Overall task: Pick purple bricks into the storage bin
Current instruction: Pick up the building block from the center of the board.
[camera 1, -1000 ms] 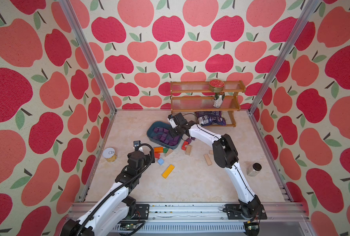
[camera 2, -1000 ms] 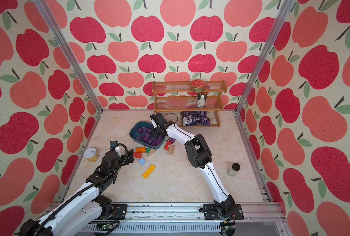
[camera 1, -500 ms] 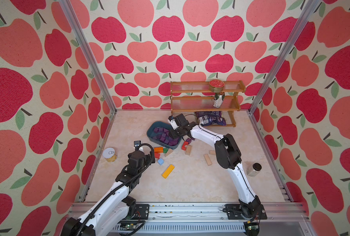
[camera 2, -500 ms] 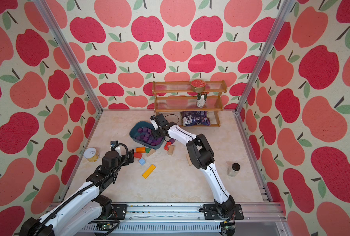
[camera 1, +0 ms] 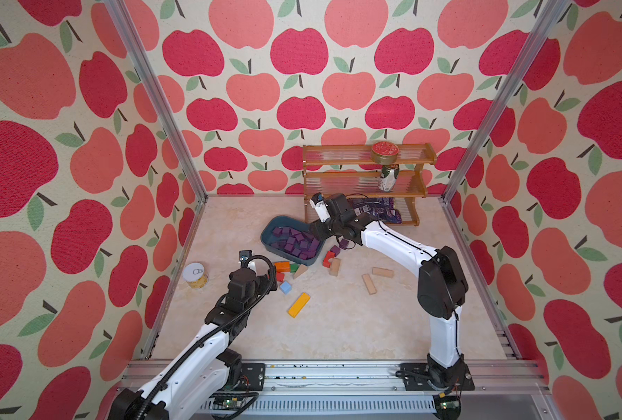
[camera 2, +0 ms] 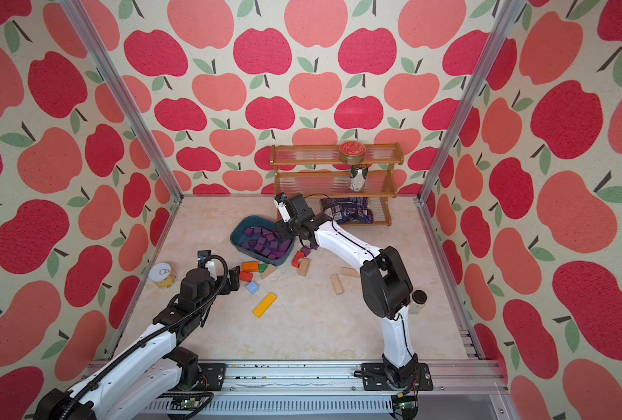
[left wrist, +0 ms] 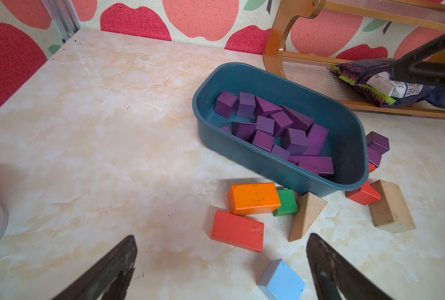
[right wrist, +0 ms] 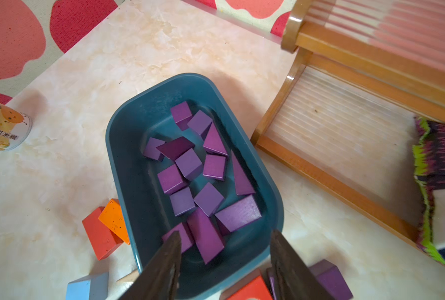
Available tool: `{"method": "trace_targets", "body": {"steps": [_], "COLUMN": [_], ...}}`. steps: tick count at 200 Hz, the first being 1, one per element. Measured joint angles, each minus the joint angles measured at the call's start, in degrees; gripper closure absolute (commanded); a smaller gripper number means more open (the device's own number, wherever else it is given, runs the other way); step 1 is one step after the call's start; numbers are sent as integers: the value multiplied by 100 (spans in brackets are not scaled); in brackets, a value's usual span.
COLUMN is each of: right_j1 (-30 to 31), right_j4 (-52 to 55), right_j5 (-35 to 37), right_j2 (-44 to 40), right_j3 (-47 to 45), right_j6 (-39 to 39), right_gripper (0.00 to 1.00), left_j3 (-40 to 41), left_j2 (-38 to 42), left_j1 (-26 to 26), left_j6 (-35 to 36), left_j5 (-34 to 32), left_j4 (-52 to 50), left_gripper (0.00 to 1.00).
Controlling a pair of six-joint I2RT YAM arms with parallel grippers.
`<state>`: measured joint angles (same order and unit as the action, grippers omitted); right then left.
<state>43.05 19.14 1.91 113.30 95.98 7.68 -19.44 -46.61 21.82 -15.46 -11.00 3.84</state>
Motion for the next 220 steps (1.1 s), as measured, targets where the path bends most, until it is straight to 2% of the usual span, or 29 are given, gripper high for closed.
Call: {"method": "trace_targets", "body": {"steps": [81,126,174,220], "right_j1": [-802,-872,-970,-973], "right_j4": [-166,-184,-164,-24], "right_j5": [138,190,170,278], "right_j2": [-356,-282,302,522], "right_j3": [-1147,-1163,-1091,-960], "right_j6": [330,439,485,476], "right_gripper": [43,43,43,43], "left_j3": [76,76,76,76], "left_j2": [61,59,57,48], "left_j1": [0,0,0,0], "left_j6": [11,11,11,11], "left_j5": [144,144,144,144], "left_j4": [201,210,210,210], "left_gripper": [1,1,1,1]}}
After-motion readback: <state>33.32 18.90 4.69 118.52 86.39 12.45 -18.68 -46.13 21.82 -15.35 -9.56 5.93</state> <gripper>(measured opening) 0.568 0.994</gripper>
